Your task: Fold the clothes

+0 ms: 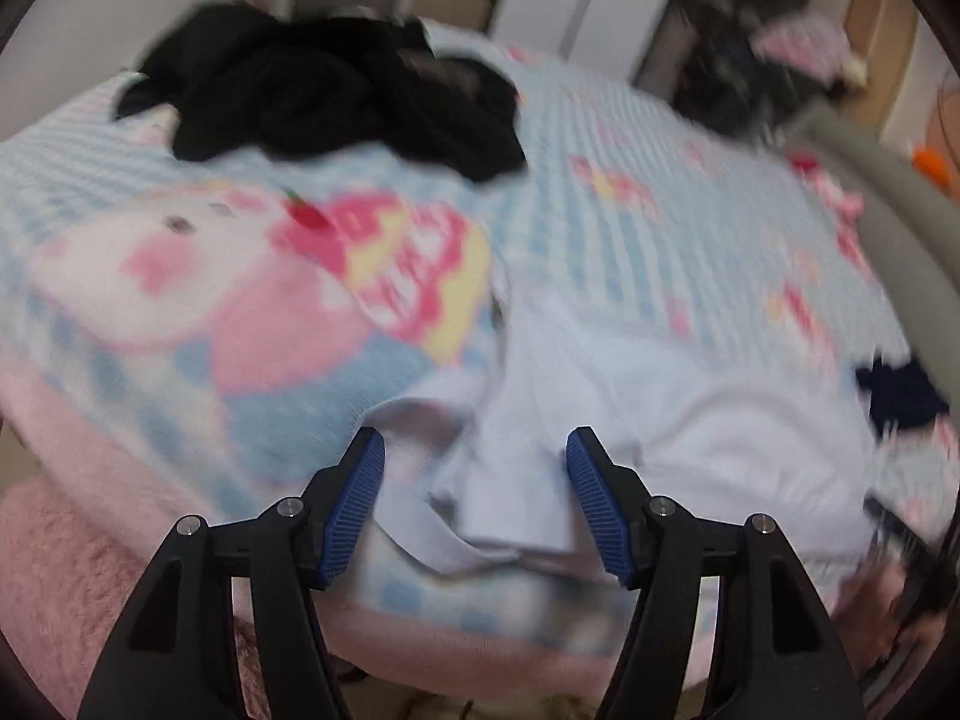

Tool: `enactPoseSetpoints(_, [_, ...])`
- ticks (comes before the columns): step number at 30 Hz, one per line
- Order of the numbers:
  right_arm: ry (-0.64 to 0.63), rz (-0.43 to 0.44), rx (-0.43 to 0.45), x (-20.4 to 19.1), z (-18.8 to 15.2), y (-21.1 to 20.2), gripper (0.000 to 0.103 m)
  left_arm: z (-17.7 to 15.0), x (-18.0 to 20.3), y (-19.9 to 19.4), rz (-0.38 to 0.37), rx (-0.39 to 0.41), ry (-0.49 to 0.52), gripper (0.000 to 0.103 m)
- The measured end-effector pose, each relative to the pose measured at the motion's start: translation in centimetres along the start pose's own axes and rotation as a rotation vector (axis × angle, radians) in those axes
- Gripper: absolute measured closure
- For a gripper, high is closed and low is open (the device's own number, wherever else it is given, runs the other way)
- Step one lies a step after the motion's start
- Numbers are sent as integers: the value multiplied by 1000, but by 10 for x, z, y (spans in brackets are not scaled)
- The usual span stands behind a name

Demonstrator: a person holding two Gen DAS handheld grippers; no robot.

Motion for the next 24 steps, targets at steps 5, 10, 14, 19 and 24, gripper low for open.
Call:
enactPoseSetpoints(5, [49,111,32,-5,7,-15,33,12,57,-16,-175,42,98,38])
enactPoseSetpoints(10, [57,213,-98,-22,-23,-3,33,-20,118,-5,-286,-58,263,38])
enactPoseSetpoints(14, [-6,140,-77,-20,-20,-4,27,-49,114,10,-218,-131,346,38])
enactPoseSetpoints(19, [-6,62,-59,-3,-20,-5,24,-44,100,6,-201,-118,336,38])
enactPoseSetpoints(24, [112,182,-44,-1,-12,-12,25,-28,118,-9,-283,-77,287,37])
Point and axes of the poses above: each gripper's, at about its wrist camera, not at the fingertips, and y roughly the way its jaws point, x to its right, z to its top, the point moved 9 cm from there along y, roughly the way its jaws point, and after that the axes turned 13 degrees about x, right-handed, at the moved point
